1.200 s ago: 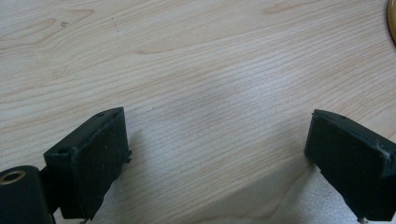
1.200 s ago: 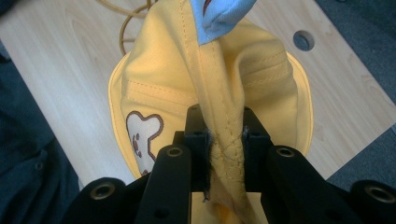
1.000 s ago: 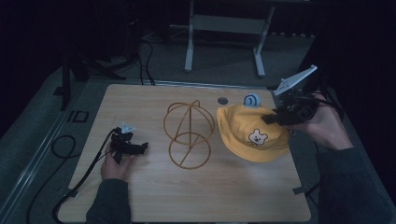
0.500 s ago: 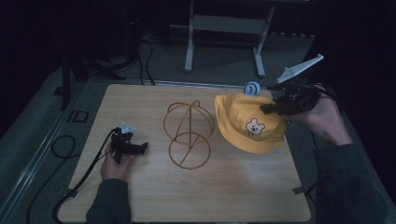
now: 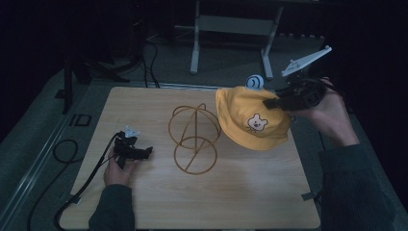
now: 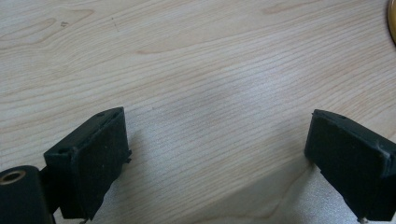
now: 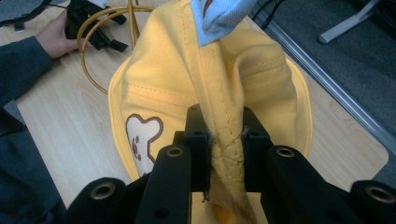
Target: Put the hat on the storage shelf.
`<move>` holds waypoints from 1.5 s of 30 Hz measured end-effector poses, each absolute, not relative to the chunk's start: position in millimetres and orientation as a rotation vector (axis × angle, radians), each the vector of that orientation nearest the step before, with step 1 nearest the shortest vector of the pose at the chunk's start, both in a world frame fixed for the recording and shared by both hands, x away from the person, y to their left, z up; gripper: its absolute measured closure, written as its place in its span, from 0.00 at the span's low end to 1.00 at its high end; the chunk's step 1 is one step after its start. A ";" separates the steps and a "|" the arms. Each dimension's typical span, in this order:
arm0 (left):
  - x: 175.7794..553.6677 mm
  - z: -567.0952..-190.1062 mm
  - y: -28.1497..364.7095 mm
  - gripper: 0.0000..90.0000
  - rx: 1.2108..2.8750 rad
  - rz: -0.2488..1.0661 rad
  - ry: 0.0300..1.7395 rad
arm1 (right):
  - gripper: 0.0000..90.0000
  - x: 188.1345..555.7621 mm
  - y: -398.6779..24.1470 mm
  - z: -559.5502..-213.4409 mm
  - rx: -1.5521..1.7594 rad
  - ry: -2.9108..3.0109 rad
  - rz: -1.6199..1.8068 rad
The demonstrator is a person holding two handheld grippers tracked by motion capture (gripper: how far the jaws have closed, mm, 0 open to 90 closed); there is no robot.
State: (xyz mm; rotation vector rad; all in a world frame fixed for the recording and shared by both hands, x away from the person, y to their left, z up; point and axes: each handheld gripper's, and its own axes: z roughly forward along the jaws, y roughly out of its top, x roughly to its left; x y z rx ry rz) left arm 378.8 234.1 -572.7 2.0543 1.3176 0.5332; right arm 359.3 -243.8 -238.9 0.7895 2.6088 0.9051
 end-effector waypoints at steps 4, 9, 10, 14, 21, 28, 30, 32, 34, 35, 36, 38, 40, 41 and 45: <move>378.8 -572.7 234.2 0.07 2.054 0.533 1.318 | 0.87 359.4 -238.6 -234.5 0.760 2.612 0.898; 378.8 -572.7 234.1 0.07 2.054 0.533 1.318 | 0.87 359.2 -226.7 -225.0 0.722 2.606 0.900; 378.8 -572.7 234.1 0.07 2.054 0.533 1.318 | 0.87 359.3 -225.0 -223.5 0.716 2.605 0.901; 378.8 -572.7 234.1 0.07 2.054 0.533 1.318 | 0.87 361.3 -217.7 -219.4 0.704 2.602 0.925; 378.8 -572.7 234.1 0.07 2.054 0.533 1.318 | 0.87 364.8 -205.3 -215.3 0.686 2.604 0.932; 378.8 -572.7 234.2 0.07 2.055 0.533 1.318 | 0.87 364.0 -191.6 -210.2 0.655 2.604 0.938; 378.8 -572.7 234.1 0.07 2.054 0.533 1.318 | 0.87 363.8 -185.2 -209.6 0.638 2.606 0.940; 378.8 -572.7 234.1 0.07 2.053 0.533 1.318 | 0.87 364.3 -178.1 -209.9 0.621 2.611 0.927; 378.8 -572.7 234.1 0.07 2.053 0.533 1.318 | 0.87 364.5 -171.2 -210.2 0.607 2.613 0.913; 378.8 -572.7 234.1 0.07 2.053 0.533 1.318 | 0.87 364.5 -168.4 -210.2 0.600 2.614 0.910; 378.8 -572.7 234.1 0.07 2.053 0.534 1.318 | 0.87 364.5 -165.9 -210.1 0.595 2.615 0.910; 378.8 -572.7 234.1 0.07 2.053 0.533 1.318 | 0.87 364.6 -161.6 -209.9 0.584 2.617 0.908; 378.8 -572.7 234.1 0.07 2.053 0.533 1.318 | 0.87 364.3 -157.4 -209.9 0.574 2.619 0.899; 378.8 -572.7 234.1 0.07 2.053 0.533 1.318 | 0.87 363.9 -155.1 -209.8 0.570 2.621 0.895; 378.8 -572.6 234.2 0.07 2.054 0.534 1.318 | 0.87 364.0 -146.3 -208.5 0.549 2.629 0.877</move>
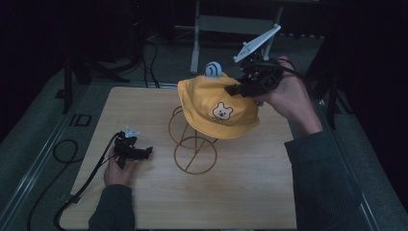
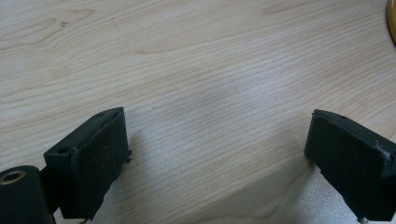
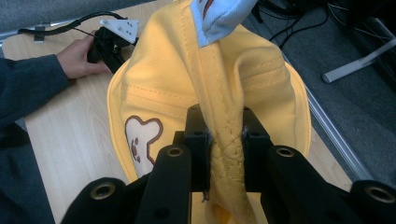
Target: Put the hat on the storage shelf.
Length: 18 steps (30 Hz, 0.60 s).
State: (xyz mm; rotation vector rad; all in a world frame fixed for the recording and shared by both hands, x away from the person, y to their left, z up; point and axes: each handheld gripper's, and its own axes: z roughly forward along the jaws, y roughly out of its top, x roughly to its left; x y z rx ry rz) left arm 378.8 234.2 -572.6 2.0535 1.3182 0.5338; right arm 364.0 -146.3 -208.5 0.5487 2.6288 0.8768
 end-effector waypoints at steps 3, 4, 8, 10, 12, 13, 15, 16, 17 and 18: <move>378.8 -572.7 234.2 0.07 2.053 0.535 1.318 | 0.87 364.8 -139.0 -208.5 0.533 2.638 0.864; 378.8 -572.7 234.2 0.07 2.054 0.535 1.318 | 0.87 365.0 -136.2 -208.9 0.530 2.641 0.857; 378.8 -572.6 234.2 0.07 2.054 0.534 1.318 | 0.87 365.4 -125.1 -210.9 0.510 2.652 0.830; 378.8 -572.6 234.2 0.07 2.054 0.534 1.318 | 0.87 366.0 -119.9 -211.4 0.500 2.659 0.821; 378.8 -572.6 234.2 0.07 2.053 0.534 1.318 | 0.87 366.8 -114.8 -211.5 0.495 2.664 0.810; 378.8 -572.6 234.2 0.07 2.054 0.534 1.318 | 0.87 367.2 -112.2 -211.9 0.492 2.667 0.801; 378.8 -572.7 234.2 0.07 2.053 0.534 1.318 | 0.86 368.1 -107.4 -213.0 0.490 2.673 0.782; 378.8 -572.6 234.2 0.07 2.054 0.534 1.318 | 0.86 368.4 -105.3 -214.0 0.487 2.676 0.776; 378.8 -572.7 234.2 0.07 2.053 0.534 1.318 | 0.86 369.0 -103.7 -214.9 0.481 2.680 0.771; 378.8 -572.6 234.2 0.07 2.054 0.534 1.319 | 0.86 369.3 -102.0 -216.0 0.485 2.685 0.770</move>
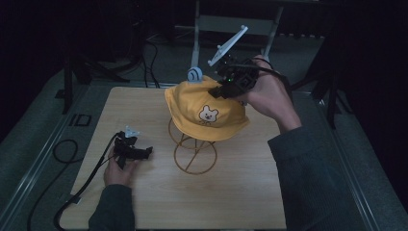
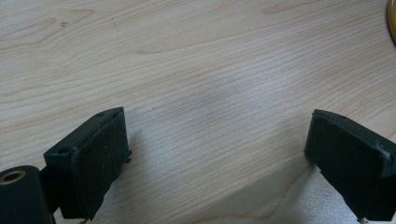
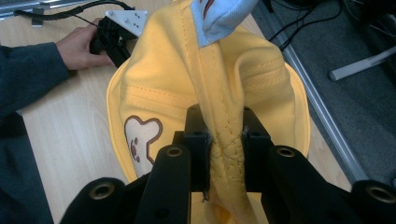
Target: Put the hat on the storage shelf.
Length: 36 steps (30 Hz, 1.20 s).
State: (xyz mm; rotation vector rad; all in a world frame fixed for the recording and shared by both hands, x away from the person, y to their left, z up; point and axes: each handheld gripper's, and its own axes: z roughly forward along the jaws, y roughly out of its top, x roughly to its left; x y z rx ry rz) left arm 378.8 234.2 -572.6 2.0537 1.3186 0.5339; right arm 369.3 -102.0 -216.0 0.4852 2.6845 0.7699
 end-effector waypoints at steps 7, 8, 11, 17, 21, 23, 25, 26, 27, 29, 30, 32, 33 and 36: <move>378.8 -572.6 234.2 0.07 2.053 0.534 1.318 | 0.86 374.7 -91.0 -224.0 0.486 2.709 0.749; 378.8 -572.6 234.2 0.07 2.054 0.534 1.318 | 0.86 375.8 -89.1 -225.1 0.487 2.713 0.747; 378.8 -572.6 234.2 0.07 2.054 0.534 1.318 | 0.85 378.3 -82.9 -228.9 0.484 2.724 0.741; 378.8 -572.6 234.2 0.07 2.053 0.534 1.318 | 0.85 382.5 -71.4 -236.0 0.490 2.730 0.714; 378.8 -572.7 234.2 0.07 2.053 0.534 1.318 | 0.84 383.4 -62.8 -241.5 0.483 2.738 0.696; 378.8 -572.6 234.2 0.07 2.053 0.534 1.318 | 0.84 384.6 -59.2 -244.5 0.480 2.740 0.691; 378.8 -572.6 234.2 0.07 2.054 0.534 1.318 | 0.84 385.8 -55.5 -247.2 0.485 2.743 0.693; 378.8 -572.5 234.3 0.07 2.055 0.531 1.318 | 0.84 386.5 -53.7 -248.5 0.482 2.745 0.694; 378.8 -572.5 234.3 0.07 2.055 0.532 1.318 | 0.84 386.9 -51.7 -249.8 0.482 2.747 0.694; 378.8 -572.5 234.3 0.07 2.056 0.531 1.318 | 0.84 388.0 -48.3 -252.6 0.476 2.750 0.694; 378.8 -572.5 234.3 0.07 2.055 0.531 1.318 | 0.84 388.5 -46.9 -253.9 0.478 2.752 0.691; 378.8 -572.5 234.3 0.07 2.056 0.531 1.318 | 0.84 389.2 -44.3 -256.9 0.481 2.761 0.679; 378.8 -572.5 234.3 0.07 2.055 0.531 1.318 | 0.84 389.6 -43.1 -258.4 0.476 2.765 0.672; 378.8 -572.5 234.3 0.07 2.056 0.532 1.318 | 0.84 390.2 -39.5 -261.6 0.473 2.768 0.665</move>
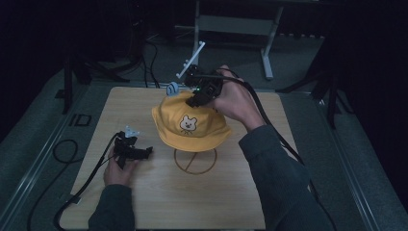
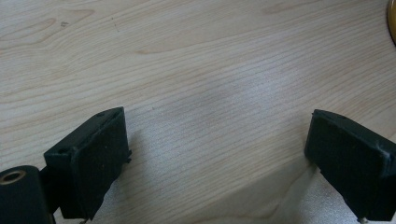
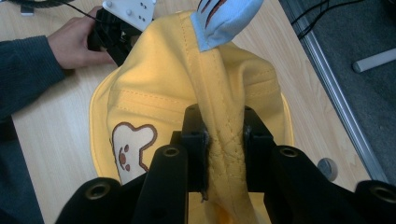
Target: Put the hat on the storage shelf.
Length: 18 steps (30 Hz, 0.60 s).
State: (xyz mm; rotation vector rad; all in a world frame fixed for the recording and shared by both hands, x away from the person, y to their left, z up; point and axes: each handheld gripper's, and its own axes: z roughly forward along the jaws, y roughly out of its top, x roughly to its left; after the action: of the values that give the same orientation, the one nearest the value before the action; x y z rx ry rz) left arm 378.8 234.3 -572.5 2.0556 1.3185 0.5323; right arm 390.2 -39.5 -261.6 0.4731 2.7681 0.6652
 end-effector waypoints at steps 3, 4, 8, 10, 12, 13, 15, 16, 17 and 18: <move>378.8 -572.5 234.3 0.07 2.055 0.532 1.318 | 0.84 390.6 -37.6 -263.2 0.476 2.767 0.668; 378.8 -572.5 234.3 0.07 2.055 0.531 1.318 | 0.84 391.3 -35.8 -265.4 0.480 2.767 0.668; 378.8 -572.4 234.3 0.07 2.055 0.530 1.318 | 0.78 391.9 -31.6 -270.5 0.483 2.767 0.649; 378.8 -572.7 234.2 0.07 2.053 0.534 1.318 | 0.69 392.0 -30.6 -272.4 0.487 2.763 0.646; 378.8 -572.7 234.2 0.07 2.054 0.535 1.318 | 0.61 392.4 -30.9 -274.3 0.502 2.762 0.640; 378.8 -572.7 234.2 0.07 2.053 0.534 1.318 | 0.56 392.7 -31.7 -275.3 0.503 2.751 0.631; 378.8 -572.7 234.1 0.07 2.053 0.534 1.318 | 0.48 392.3 -33.8 -277.3 0.512 2.726 0.614; 378.8 -572.7 234.2 0.07 2.053 0.534 1.318 | 0.46 392.6 -34.9 -278.2 0.522 2.723 0.611; 378.8 -572.6 234.2 0.07 2.054 0.534 1.318 | 0.44 393.1 -36.2 -278.6 0.531 2.715 0.612; 378.8 -572.6 234.2 0.07 2.054 0.534 1.318 | 0.43 393.7 -37.8 -278.7 0.541 2.710 0.616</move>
State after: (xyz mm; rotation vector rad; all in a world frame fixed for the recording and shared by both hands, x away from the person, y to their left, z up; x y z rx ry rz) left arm 378.8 234.2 -572.6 2.0535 1.3183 0.5342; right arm 393.7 -37.8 -278.7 0.5410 2.7102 0.6161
